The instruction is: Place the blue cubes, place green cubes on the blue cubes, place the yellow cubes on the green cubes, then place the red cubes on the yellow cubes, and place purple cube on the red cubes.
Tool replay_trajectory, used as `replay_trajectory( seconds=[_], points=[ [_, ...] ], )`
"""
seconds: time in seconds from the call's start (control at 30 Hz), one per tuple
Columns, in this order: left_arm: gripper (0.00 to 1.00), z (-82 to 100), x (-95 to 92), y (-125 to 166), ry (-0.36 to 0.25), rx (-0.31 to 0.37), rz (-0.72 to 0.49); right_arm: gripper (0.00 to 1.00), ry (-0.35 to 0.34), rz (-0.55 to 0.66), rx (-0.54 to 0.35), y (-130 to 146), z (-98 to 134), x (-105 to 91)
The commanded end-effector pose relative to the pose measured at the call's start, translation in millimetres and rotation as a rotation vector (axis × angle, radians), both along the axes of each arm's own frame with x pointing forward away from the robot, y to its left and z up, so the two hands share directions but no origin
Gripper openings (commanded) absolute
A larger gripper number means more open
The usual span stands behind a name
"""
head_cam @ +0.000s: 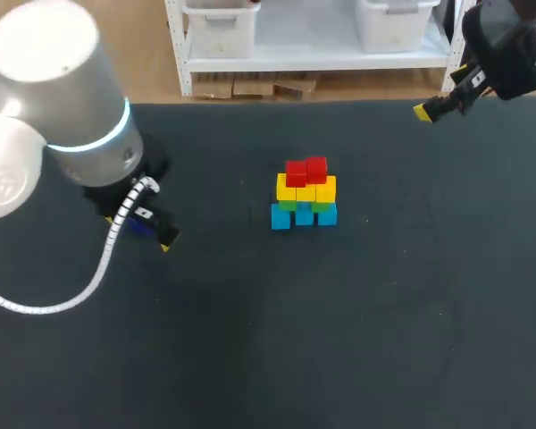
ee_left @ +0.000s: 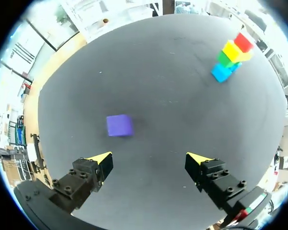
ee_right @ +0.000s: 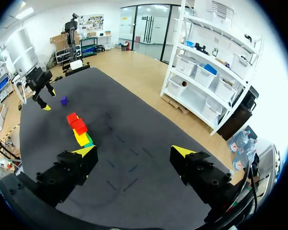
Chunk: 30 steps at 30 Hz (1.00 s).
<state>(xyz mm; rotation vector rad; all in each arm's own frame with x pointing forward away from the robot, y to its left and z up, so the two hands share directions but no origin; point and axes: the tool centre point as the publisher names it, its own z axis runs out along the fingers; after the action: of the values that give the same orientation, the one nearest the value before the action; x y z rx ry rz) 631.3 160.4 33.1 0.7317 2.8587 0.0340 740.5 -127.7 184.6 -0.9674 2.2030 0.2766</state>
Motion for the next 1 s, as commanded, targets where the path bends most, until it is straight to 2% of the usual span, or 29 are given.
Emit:
replay_trajectory(
  seconds=[0.03, 0.2, 0.3, 0.4, 0.5, 1.0],
  points=[
    [1.0, 0.1, 14.3, 11.9, 0.025, 0.0, -0.007, 1.0, -0.001, -0.002, -0.001, 0.1, 0.1, -0.7],
    [1.0, 1.1, 30.7, 11.4, 0.059, 0.032, -0.022, 1.0, -0.001, -0.002, -0.001, 0.1, 0.1, -0.7],
    [1.0, -0.1, 39.0, 8.0, 0.071, 0.0, -0.022, 1.0, -0.001, -0.002, -0.001, 0.1, 0.1, -0.7],
    [1.0, -1.8, 43.5, -3.3, 0.111, 0.008, -0.018, 1.0, -0.001, -0.002, -0.001, 0.1, 0.1, -0.7],
    [1.0, -7.2, 41.6, -9.9, 0.167, 0.009, 0.02, 1.0, -0.001, -0.002, -0.001, 0.1, 0.1, -0.7],
    [1.0, -14.1, 26.1, -2.0, 0.187, 0.01, 0.113, 1.0, -0.001, -0.002, -0.001, 0.1, 0.1, -0.7]
  ],
)
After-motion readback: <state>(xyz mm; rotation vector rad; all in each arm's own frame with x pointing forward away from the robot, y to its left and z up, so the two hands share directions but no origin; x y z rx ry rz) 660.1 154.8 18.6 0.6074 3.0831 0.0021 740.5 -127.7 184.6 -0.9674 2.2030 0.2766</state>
